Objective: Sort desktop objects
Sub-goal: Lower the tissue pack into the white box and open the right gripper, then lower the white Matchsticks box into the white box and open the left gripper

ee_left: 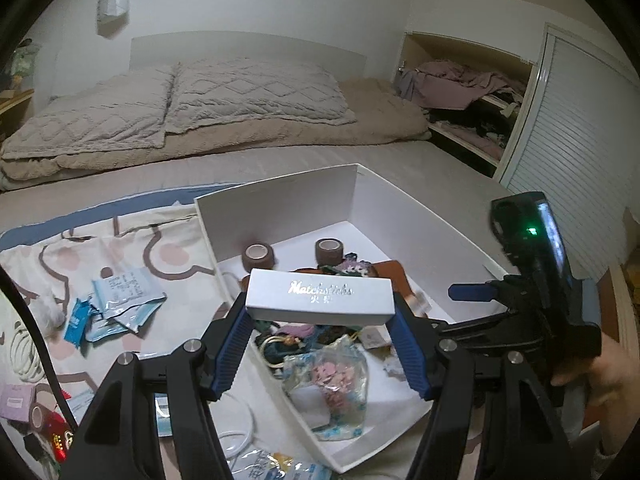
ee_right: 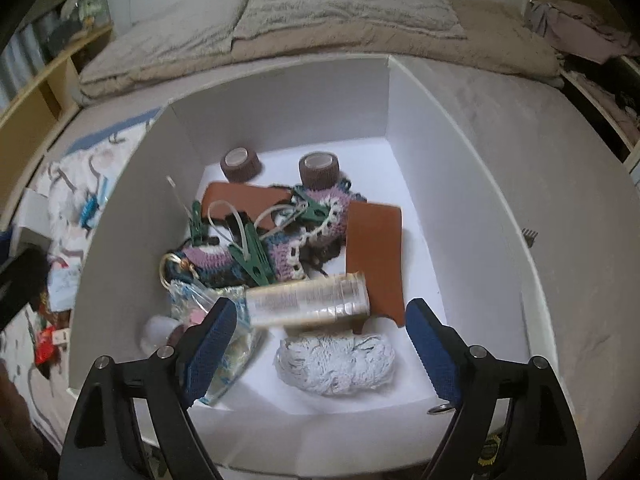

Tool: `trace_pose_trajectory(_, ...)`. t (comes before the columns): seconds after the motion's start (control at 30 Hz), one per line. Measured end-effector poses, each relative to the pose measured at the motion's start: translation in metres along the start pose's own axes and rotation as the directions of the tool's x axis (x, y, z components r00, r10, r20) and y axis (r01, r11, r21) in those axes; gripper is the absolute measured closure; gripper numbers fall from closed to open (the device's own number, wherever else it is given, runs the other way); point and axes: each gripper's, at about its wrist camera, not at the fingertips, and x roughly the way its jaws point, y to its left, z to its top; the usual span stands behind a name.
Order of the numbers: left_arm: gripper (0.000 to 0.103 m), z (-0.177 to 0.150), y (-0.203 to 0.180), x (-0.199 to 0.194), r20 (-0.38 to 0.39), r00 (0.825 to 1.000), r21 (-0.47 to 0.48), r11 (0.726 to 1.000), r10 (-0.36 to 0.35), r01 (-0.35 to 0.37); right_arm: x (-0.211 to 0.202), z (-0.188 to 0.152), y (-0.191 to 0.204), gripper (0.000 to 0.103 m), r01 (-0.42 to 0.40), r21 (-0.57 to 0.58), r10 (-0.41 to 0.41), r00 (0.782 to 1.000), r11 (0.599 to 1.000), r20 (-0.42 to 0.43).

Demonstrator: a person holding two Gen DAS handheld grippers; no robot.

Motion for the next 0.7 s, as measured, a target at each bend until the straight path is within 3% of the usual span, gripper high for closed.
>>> trace_pose_trajectory(0.33, 0.037, 0.012, -0.019, 0.024, -0.047, 0.998, -0.012, 0.999, -0.033, 0.032, -0.048, -0.019, -0.003, 0.017, -0.021, -0.04, 0.028, 0.985, 0.999, 0.169)
trace_pose_trajectory(0.7, 0.037, 0.023, -0.037, 0.055, -0.134, 0.99, -0.058, 0.997, -0.051, 0.044, -0.071, -0.052, -0.006, 0.017, -0.044, -0.056, 0.057, 0.962, 0.997, 0.266)
